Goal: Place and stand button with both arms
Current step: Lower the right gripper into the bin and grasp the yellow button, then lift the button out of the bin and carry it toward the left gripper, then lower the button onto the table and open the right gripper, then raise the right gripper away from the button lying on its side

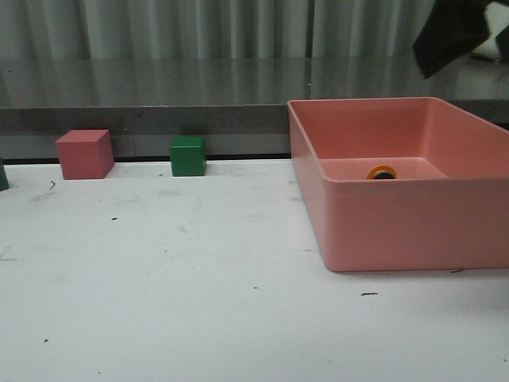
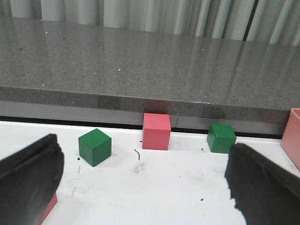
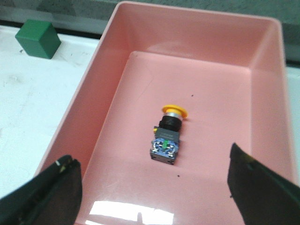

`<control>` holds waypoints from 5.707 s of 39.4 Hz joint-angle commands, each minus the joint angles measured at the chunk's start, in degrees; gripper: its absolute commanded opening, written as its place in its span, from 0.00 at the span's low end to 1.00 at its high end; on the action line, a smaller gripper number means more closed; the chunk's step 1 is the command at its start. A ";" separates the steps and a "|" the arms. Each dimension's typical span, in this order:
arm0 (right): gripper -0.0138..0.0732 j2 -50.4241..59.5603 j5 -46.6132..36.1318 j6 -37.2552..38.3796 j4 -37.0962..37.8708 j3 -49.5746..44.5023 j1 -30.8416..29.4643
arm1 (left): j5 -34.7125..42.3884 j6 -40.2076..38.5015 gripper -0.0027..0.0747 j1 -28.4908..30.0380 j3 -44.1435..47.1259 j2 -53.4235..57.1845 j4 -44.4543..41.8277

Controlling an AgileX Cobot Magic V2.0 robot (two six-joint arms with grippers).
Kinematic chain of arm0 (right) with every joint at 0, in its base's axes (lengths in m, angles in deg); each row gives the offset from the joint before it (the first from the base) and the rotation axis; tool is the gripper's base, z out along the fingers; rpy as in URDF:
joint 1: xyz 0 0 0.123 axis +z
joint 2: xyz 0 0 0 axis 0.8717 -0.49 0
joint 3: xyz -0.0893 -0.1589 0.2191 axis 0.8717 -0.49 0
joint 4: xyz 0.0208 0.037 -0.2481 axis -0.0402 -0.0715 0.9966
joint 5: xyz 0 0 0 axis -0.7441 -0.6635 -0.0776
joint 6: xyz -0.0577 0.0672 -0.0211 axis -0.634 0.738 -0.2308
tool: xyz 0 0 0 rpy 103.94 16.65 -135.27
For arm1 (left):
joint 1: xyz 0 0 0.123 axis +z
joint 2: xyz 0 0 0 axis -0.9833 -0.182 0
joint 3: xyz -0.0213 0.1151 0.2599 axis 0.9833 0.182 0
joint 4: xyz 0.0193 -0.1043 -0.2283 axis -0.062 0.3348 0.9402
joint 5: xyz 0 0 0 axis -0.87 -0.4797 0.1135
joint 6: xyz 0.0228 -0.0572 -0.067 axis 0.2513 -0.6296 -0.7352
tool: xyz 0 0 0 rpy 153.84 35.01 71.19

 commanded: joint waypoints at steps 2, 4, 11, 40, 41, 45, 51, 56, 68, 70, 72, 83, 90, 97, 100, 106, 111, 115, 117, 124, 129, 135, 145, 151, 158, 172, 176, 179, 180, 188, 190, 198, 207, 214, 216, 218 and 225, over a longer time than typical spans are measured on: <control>0.90 -6.74 1.21 1.19 -2.64 7.89 -0.40 | 4.63 -0.46 0.90 0.10 -2.15 -0.49 0.22; 0.90 -10.24 3.02 2.36 -2.72 11.16 -0.74 | 4.63 -0.46 0.90 0.10 -2.15 -0.49 0.22; 0.90 -21.28 10.08 8.46 -2.72 21.10 -3.42 | 4.63 -0.46 0.90 0.10 -2.15 -0.49 0.22; 0.82 -42.55 19.46 9.62 -2.72 37.96 -3.73 | 4.63 -0.46 0.90 0.10 -2.15 -0.49 0.22; 0.77 -42.55 19.64 9.62 -2.72 37.96 -3.73 | 4.63 -0.46 0.90 0.10 -2.15 -0.49 0.22; 0.58 -42.55 20.28 9.62 -2.72 37.96 -3.73 | 4.63 -0.46 0.90 0.10 -2.15 -0.49 0.22; 0.41 -42.31 20.48 9.62 -2.72 37.96 -3.73 | 4.63 -0.46 0.90 0.10 -2.15 -0.49 0.22; 0.41 -40.52 20.86 9.62 -2.72 37.96 -3.73 | 4.63 -0.46 0.90 0.10 -2.15 -0.49 0.22; 0.41 -28.46 18.48 9.57 -2.72 37.96 -3.05 | 4.63 -0.46 0.90 0.10 -2.15 -0.49 0.22; 0.41 -25.98 18.43 9.57 -2.84 37.96 -2.36 | 4.63 -0.46 0.90 0.10 -2.15 -0.49 0.22; 0.41 -24.00 18.50 9.57 -2.87 37.96 -1.35 | 4.63 -0.46 0.90 0.10 -2.15 -0.49 0.22; 0.41 -21.39 21.53 9.68 -3.15 41.56 14.79 | 4.63 -0.46 0.90 0.10 -2.15 -0.49 0.22; 0.41 -29.17 22.89 10.48 -6.94 48.50 26.14 | 4.63 -0.46 0.90 0.10 -2.15 -0.49 0.22; 0.41 -38.70 24.97 12.70 -7.25 55.86 32.90 | 4.63 -0.46 0.90 0.10 -2.15 -0.49 0.22; 0.41 -42.79 26.06 14.84 -7.25 58.74 33.61 | 4.63 -0.46 0.90 0.10 -2.15 -0.49 0.22; 0.41 -48.62 26.68 24.56 -5.19 61.55 33.06 | 4.63 -0.46 0.90 0.10 -2.15 -0.49 0.22; 0.41 -51.51 25.41 29.29 -3.72 61.68 32.78 | 4.63 -0.46 0.90 0.10 -2.15 -0.49 0.22; 0.41 -53.00 24.38 33.05 -1.46 61.68 32.73 | 4.53 -0.46 0.90 0.10 -2.15 -0.49 0.22; 0.41 -53.51 24.27 34.46 -0.66 61.69 32.58 | 4.53 -0.46 0.90 0.10 -2.15 -0.49 0.22; 0.41 -55.33 25.16 36.43 -0.34 61.75 32.15 | 4.42 -0.46 0.90 0.10 -2.15 -0.49 0.22; 0.41 -55.52 25.31 38.53 -0.39 61.75 32.15 | 4.42 -0.46 0.90 0.10 -2.15 -0.49 0.22; 0.42 -55.52 25.30 38.73 -0.47 61.75 31.97 | 4.42 -0.46 0.90 0.10 -2.15 -0.49 0.22; 0.70 -55.40 25.93 38.73 -0.52 61.75 31.70 | 4.42 -0.46 0.90 0.10 -2.15 -0.49 0.22; 0.84 -54.31 26.80 38.73 -0.52 61.86 31.70 | 4.42 -0.46 0.90 0.10 -2.15 -0.49 0.22; 0.81 -50.18 26.03 36.86 -0.39 61.86 31.70 | 4.42 -0.46 0.90 0.10 -2.15 -0.49 0.22; 0.09 -41.15 28.19 25.83 -0.28 61.86 31.11 | 4.42 -0.46 0.90 0.10 -2.15 -0.49 0.22; 0.09 -38.67 30.95 23.07 -0.28 61.86 29.52 | 4.42 -0.46 0.90 0.10 -2.15 -0.49 0.22; 0.09 -36.51 33.88 20.14 -0.28 61.86 27.29 | 4.42 -0.46 0.90 0.10 -2.15 -0.49 0.22; 0.09 -35.68 35.33 19.34 -0.28 61.86 26.32 | 4.42 -0.46 0.90 0.10 -2.15 -0.49 0.22; 0.09 -29.26 43.09 13.81 -0.28 58.87 15.80 | 4.42 -0.46 0.90 0.10 -2.15 -0.49 0.22; 0.09 -27.28 43.10 12.83 -0.28 56.35 12.91 | 4.42 -0.46 0.90 0.10 -2.15 -0.49 0.22; 0.09 -17.00 42.93 6.50 -0.28 40.63 2.98 | 4.42 -0.46 0.90 0.10 -2.15 -0.49 0.22; 0.09 -3.22 32.89 5.99 0.61 20.92 -2.96 | 4.42 -0.46 0.90 0.10 -2.15 -0.49 0.22; 0.09 7.87 21.66 5.99 6.14 6.63 -3.07 | 4.42 -0.46 0.90 0.10 -2.15 -0.49 0.22; 0.09 11.24 18.31 5.99 7.20 2.04 -3.07 | 4.42 -0.46 0.90 0.10 -2.15 -0.49 0.22; 0.09 14.69 15.25 5.99 7.88 -1.77 -3.07 | 4.42 -0.46 0.90 0.10 -2.15 -0.49 0.22; 0.09 29.07 6.79 5.99 8.74 -14.32 -3.07 | 4.42 -0.46 0.90 0.10 -2.15 -0.49 0.22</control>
